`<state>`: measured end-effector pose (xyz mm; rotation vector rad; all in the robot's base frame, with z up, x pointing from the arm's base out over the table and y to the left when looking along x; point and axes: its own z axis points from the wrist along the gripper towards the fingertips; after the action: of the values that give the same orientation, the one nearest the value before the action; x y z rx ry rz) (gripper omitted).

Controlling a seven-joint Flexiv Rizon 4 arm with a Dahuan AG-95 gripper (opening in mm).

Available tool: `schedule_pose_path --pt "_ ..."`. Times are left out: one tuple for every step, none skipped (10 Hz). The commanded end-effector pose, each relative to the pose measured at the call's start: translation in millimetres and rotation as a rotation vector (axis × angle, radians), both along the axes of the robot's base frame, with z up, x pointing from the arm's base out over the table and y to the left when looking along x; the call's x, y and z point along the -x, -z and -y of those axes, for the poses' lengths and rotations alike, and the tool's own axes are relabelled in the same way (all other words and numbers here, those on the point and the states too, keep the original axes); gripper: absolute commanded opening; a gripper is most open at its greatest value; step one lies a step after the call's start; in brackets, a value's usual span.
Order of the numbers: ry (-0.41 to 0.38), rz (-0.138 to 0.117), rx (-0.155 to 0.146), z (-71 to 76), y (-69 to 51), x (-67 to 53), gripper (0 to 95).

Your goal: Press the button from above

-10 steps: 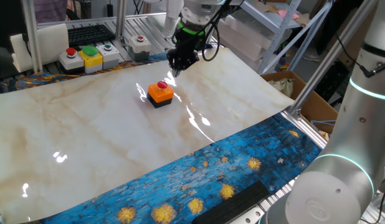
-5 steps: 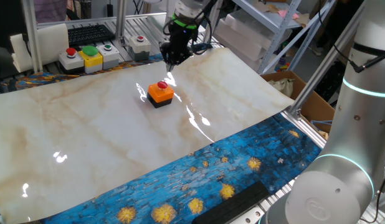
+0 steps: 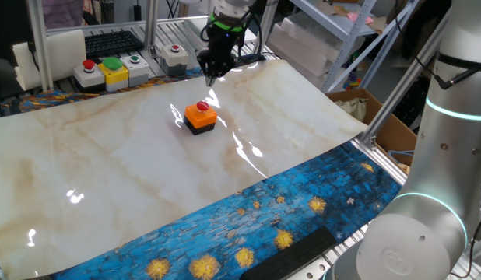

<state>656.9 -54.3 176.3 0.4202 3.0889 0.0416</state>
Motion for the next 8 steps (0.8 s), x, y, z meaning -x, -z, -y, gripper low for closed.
schedule_pose_path --pt "-0.088 0.003 0.018 7.0 5.0 -10.7 0.0" --pt "-0.091 0.007 0.019 7.2 9.0 -11.6 0.0" --pt "-0.092 0.011 0.022 6.2 13.1 -11.6 0.0" --pt "-0.082 0.011 0.019 5.3 17.0 -11.5 0.0" --pt "-0.093 0.012 0.020 3.9 23.1 -11.1 0.0" --pt "-0.088 0.011 0.017 2.9 27.7 -10.8 0.0" --pt "-0.090 0.010 0.012 2.4 30.4 -10.5 0.0" --pt "-0.102 0.005 0.008 1.0 36.6 -9.8 0.0"
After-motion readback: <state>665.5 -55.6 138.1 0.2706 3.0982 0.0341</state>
